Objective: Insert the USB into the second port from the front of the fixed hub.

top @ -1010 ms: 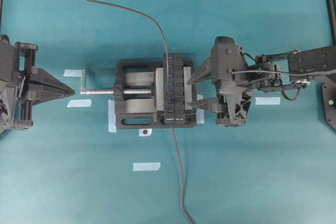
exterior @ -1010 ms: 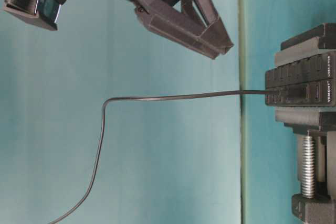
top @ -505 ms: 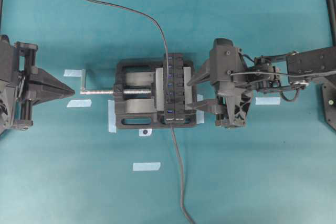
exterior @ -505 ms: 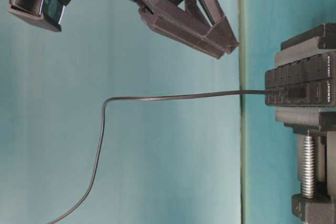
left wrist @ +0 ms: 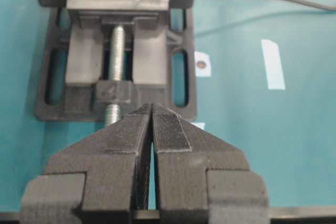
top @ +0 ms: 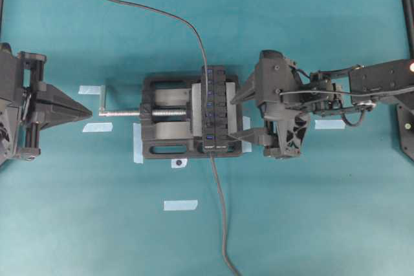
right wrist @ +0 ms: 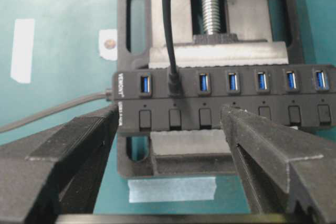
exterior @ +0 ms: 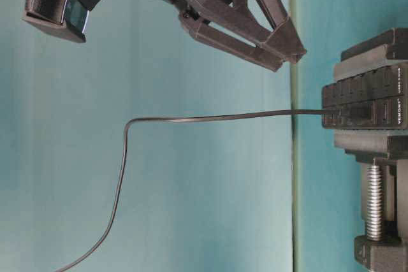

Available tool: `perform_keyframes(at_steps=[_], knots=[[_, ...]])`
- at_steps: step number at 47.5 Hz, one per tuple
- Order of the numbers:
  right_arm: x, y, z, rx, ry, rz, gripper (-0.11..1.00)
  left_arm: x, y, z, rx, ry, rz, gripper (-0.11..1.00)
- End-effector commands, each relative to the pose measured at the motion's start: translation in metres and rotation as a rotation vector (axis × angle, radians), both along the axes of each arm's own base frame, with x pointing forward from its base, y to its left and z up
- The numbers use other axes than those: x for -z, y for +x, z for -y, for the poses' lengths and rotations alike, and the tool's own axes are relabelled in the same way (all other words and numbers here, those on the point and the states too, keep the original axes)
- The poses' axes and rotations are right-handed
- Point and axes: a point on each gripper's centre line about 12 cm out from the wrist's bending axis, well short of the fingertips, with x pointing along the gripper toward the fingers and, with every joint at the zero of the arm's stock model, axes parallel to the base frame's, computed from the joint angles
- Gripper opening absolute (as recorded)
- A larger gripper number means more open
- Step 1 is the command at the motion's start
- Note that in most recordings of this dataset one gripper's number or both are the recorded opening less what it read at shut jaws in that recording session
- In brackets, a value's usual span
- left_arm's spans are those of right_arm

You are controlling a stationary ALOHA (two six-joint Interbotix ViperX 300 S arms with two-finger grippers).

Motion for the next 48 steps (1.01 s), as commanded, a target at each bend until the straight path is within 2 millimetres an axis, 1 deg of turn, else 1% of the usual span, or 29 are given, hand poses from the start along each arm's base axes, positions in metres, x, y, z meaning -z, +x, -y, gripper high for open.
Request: perform_keyframes(at_steps=[1,30,48], knots=[[-0.0099,0.0036,-0.0011,0.004,0.008,0.035,0.90,-0.0063,0.0030,-0.0001,0.000,0.002,0.021,0.00],[-0.0136,0.0065,-0.0010,0.004,0.007,0.083,0.90,-0.0057,0.0028,0.0003,0.002,0.002,0.020,0.00],[-0.0125,0.0058,-0.0010,0.005,0.008,0.080,0.90,-0.0072,0.0034,0.0000,0.001,0.003,0.026,0.00]])
